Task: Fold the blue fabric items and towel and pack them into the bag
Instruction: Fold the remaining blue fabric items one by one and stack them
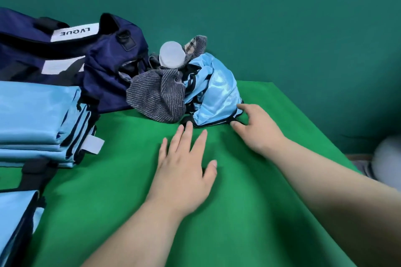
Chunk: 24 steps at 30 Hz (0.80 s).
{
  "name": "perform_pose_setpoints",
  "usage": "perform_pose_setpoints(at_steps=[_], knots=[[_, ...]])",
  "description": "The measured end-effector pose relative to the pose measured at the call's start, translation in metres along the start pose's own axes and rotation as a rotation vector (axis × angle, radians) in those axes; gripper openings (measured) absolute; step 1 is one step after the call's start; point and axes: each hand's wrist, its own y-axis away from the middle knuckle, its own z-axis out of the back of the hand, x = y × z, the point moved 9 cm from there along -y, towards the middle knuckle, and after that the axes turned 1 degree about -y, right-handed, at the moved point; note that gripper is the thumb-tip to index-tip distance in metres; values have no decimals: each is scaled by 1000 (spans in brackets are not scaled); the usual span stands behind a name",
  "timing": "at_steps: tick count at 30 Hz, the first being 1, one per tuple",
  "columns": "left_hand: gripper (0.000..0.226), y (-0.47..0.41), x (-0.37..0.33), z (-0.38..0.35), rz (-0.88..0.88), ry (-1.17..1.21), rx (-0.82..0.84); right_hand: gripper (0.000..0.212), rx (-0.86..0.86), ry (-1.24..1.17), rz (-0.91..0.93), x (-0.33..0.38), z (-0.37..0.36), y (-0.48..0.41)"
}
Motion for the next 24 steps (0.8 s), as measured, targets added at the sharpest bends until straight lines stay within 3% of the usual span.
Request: perform_pose_setpoints(at_steps=[5, 10, 16, 24], knots=[[83, -1, 2, -5, 14, 22, 37, 54, -3, 95, -49, -2, -19, -37], [77, -2, 3, -7, 17, 35, 66, 18, 12, 331, -5, -10, -22, -45], [76, -1, 5, -6, 18, 67, 57, 7, 75, 323, 34, -19, -17, -25], [82, 11, -5, 2, -98, 90, 31, 11, 84, 294, 29, -37, 5, 38]])
